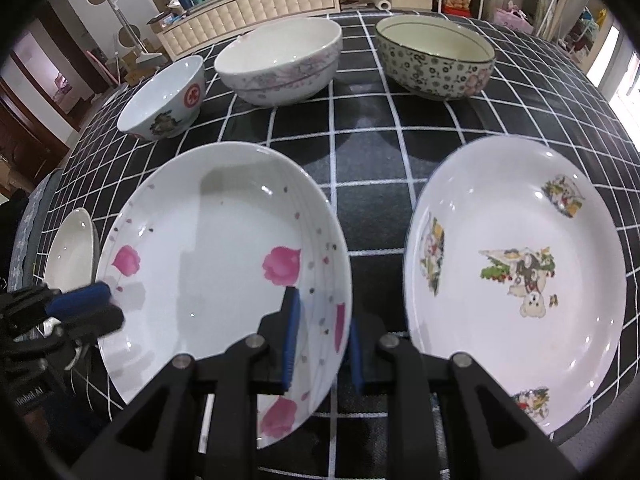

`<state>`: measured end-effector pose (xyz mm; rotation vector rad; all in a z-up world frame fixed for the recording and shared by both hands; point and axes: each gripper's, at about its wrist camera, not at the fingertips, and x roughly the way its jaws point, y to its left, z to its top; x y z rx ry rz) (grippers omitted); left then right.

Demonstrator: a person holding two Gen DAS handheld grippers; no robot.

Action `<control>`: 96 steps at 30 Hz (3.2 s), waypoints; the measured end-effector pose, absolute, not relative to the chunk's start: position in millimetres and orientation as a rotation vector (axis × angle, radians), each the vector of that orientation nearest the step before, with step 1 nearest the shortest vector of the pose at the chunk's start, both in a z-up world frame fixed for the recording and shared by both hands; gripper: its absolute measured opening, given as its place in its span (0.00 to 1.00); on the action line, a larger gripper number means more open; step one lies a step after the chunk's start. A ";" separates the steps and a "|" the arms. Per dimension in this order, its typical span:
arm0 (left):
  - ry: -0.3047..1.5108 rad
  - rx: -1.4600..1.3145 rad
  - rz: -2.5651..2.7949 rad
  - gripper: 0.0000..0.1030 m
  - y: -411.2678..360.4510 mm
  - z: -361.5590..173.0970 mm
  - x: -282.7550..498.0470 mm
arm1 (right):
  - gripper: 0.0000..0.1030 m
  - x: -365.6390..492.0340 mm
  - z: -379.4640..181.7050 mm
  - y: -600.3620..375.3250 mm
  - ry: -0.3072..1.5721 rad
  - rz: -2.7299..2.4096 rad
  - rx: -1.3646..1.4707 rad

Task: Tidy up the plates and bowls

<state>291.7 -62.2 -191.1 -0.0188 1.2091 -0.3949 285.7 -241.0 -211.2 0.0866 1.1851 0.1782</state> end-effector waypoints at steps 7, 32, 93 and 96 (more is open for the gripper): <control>1.183 0.040 -0.307 0.37 -55.9 -179.9 293.5 | 0.25 285.2 -211.4 -243.6 1.184 0.186 0.093; 1.226 0.115 -0.281 0.37 -77.3 -215.2 313.2 | 0.25 284.6 -211.8 -242.9 1.175 0.187 0.076; 1.160 -0.190 -0.002 0.26 119.3 -203.8 239.2 | 0.18 285.8 -191.4 -47.9 1.110 0.360 -0.179; 1.153 -0.208 -0.005 0.26 123.8 -202.9 237.7 | 0.19 287.2 -193.0 -46.7 1.121 0.353 -0.181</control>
